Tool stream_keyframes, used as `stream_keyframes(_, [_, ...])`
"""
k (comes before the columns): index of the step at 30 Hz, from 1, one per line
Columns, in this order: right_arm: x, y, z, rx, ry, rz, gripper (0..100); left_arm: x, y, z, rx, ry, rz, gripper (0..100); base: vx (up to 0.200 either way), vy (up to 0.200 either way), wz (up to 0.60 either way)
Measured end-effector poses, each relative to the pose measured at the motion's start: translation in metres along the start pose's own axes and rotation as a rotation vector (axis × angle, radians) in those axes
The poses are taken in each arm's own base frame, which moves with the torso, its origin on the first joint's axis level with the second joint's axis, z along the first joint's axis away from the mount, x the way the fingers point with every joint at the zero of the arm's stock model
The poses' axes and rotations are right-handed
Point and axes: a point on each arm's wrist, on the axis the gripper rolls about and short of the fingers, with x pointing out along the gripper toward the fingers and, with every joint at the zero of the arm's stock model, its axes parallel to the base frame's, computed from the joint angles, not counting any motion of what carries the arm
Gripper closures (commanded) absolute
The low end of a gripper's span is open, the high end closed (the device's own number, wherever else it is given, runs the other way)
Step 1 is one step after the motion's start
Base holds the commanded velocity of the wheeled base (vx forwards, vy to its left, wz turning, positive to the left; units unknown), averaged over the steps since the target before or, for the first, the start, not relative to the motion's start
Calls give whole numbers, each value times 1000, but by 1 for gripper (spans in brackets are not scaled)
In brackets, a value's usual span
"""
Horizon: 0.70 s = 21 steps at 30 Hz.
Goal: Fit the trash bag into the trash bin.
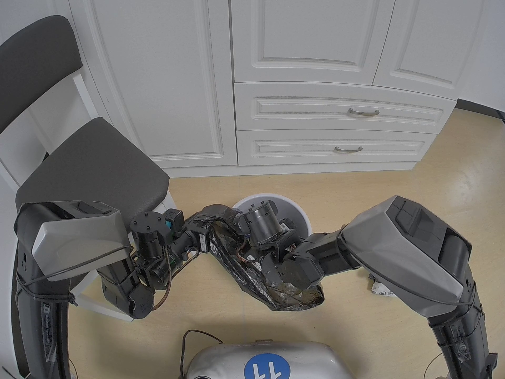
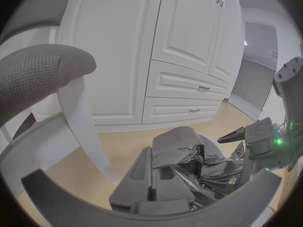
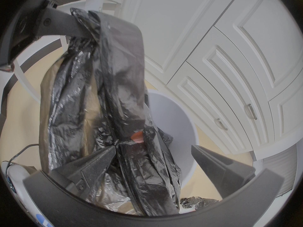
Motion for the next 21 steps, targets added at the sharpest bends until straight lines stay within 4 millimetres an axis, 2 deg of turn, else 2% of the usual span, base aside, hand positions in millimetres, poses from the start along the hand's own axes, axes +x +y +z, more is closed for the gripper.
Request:
stream_keyframes(7, [9, 0, -8, -1, 23, -7, 0, 0, 0, 1, 0, -3, 1, 100, 0, 0, 0])
stream_keyframes(8, [11, 0, -9, 0, 28, -9, 100, 0, 0, 1, 0, -3, 1, 100, 0, 0, 0])
stream_keyframes(13, [11, 0, -9, 5, 27, -9, 100, 0, 1, 2, -1, -6, 4, 100, 0, 0, 0])
stream_keyframes(21, [4, -14, 1, 30, 1, -25, 100, 0, 3, 3, -2, -10, 8, 100, 0, 0, 0])
